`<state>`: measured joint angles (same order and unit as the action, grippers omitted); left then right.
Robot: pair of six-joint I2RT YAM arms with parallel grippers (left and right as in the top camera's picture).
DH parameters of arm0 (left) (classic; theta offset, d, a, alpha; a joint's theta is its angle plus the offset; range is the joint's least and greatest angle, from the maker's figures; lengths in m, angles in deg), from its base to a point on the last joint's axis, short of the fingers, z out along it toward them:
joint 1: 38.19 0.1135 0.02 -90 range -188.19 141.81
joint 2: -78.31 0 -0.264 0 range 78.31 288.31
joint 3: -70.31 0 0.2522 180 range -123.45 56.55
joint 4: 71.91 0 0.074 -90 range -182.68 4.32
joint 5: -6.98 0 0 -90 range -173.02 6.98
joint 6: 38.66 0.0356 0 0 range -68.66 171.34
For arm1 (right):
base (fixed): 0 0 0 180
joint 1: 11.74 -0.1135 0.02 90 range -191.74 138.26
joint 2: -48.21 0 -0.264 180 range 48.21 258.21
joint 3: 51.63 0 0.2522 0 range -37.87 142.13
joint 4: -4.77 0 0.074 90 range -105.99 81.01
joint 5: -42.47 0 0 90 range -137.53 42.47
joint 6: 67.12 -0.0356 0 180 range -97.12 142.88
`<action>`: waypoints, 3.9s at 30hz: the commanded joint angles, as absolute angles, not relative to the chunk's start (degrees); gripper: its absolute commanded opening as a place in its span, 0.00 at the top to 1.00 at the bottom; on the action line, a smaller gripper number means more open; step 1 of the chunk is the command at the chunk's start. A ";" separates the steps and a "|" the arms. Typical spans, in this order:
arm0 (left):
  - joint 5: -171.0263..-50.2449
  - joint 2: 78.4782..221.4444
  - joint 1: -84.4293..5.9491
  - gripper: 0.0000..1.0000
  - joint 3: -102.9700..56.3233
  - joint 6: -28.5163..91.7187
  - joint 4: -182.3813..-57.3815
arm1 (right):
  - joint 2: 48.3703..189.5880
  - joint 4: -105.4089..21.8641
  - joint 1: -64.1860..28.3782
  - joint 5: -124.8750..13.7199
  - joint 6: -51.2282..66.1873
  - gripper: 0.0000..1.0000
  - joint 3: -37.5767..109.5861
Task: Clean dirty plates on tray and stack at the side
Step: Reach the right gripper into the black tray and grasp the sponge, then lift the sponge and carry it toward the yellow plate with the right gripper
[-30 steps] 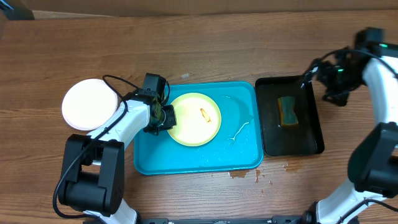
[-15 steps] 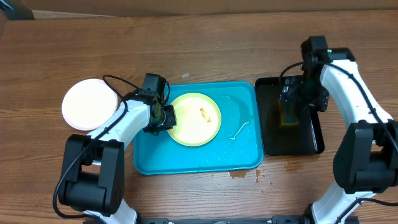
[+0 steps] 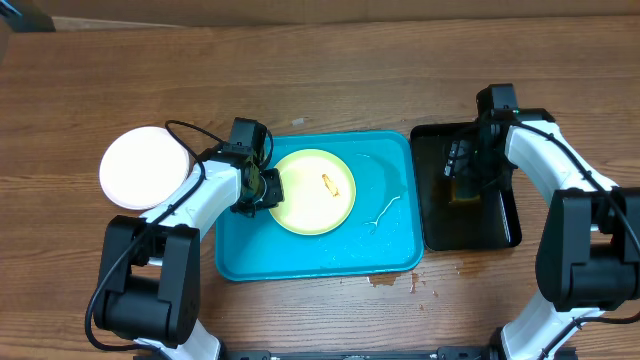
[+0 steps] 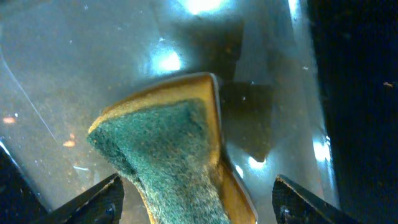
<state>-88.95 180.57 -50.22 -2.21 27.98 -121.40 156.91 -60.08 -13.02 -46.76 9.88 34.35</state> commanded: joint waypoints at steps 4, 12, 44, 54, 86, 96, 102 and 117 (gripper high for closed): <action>-89.00 181.34 -50.66 0.78 -2.38 29.49 -121.40 | 155.60 -56.27 -13.17 -47.63 13.97 0.44 32.76; -89.02 181.34 -50.66 0.78 -2.38 29.49 -121.31 | 155.64 -52.54 -13.19 -47.68 13.95 0.21 30.51; -89.02 181.34 -50.66 0.75 -2.38 29.49 -121.36 | 155.64 -44.49 -13.19 -47.87 13.95 0.15 30.20; -89.02 181.34 -50.66 0.74 -2.38 29.49 -121.40 | 155.64 -43.86 -13.19 -47.96 13.95 0.54 30.20; -88.32 181.34 -50.66 0.58 -2.36 29.49 -118.80 | 155.64 -48.21 -13.19 -48.38 13.95 0.62 30.22; -88.65 182.15 -50.66 0.94 -2.36 29.49 -118.80 | 155.64 -48.78 -13.19 -49.40 17.23 0.69 30.22; -91.95 182.15 -50.66 0.96 -2.36 29.54 -121.60 | 155.21 -52.03 -14.02 -49.32 17.58 0.78 31.47; -91.38 182.12 -50.64 0.51 -2.36 29.51 -118.78 | 153.66 -59.44 -20.80 -38.65 15.98 0.96 32.87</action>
<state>-91.77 181.10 -50.22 -2.62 29.19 -119.04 156.37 -59.03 -20.49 -41.58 16.83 30.55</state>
